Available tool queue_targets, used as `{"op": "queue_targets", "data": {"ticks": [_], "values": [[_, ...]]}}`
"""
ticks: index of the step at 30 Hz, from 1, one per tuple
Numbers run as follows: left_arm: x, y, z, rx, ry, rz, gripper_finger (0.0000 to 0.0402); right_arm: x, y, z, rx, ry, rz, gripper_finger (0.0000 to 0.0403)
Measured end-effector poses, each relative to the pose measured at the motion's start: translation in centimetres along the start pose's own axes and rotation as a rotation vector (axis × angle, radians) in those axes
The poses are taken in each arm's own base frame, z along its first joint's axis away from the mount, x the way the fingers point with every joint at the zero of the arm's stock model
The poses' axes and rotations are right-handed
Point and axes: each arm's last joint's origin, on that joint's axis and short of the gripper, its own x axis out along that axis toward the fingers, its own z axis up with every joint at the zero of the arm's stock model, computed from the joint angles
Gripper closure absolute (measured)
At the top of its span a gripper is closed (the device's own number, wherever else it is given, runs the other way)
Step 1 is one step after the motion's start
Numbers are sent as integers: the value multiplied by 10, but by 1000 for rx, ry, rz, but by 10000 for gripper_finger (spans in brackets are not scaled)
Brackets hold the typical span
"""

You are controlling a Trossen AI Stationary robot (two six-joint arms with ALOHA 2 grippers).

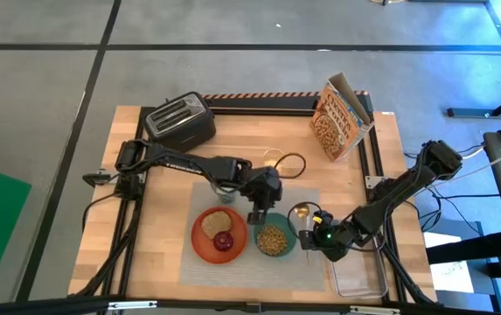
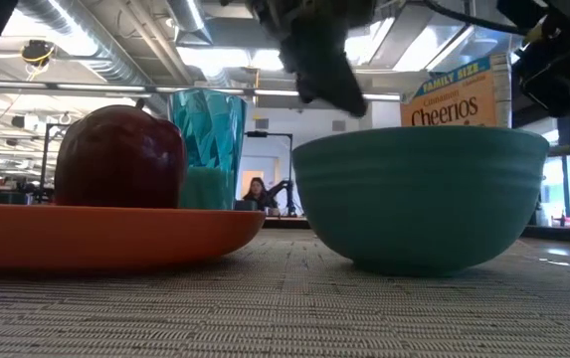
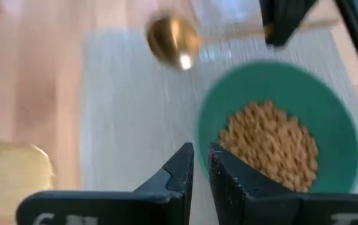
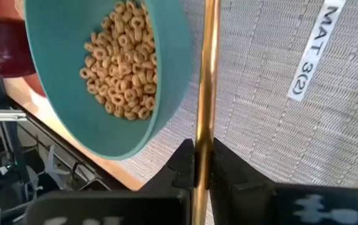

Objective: Arrange a breakfast setting
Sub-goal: Put the gold spoon on the gray tablemat to the right of the green bowl

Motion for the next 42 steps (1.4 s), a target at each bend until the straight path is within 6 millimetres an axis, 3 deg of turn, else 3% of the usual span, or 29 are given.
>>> {"op": "queue_targets", "data": {"ticks": [6,11,16,23,27,34,38,42], "values": [[-9,18,14,0,-91,-9,358,0,2,0,-9,-47,21,397],[-14,42,20,-84,-178,-180,358,-4,11,-2,-134,-71,43,391],[-18,61,21,-97,-224,-188,358,-10,15,-1,-238,-129,2,396],[-19,55,28,-1,-297,-236,353,-18,22,-1,-354,-187,-36,395],[-17,53,33,19,-344,-221,315,-19,24,-1,-376,-195,-41,392],[10,59,24,-84,-290,-212,256,-20,24,-1,-385,-198,-35,393],[13,59,25,-99,-300,-207,270,-22,25,0,-401,-195,-32,389],[12,60,28,-97,-336,-183,318,-22,25,0,-409,-195,-33,392]]}}
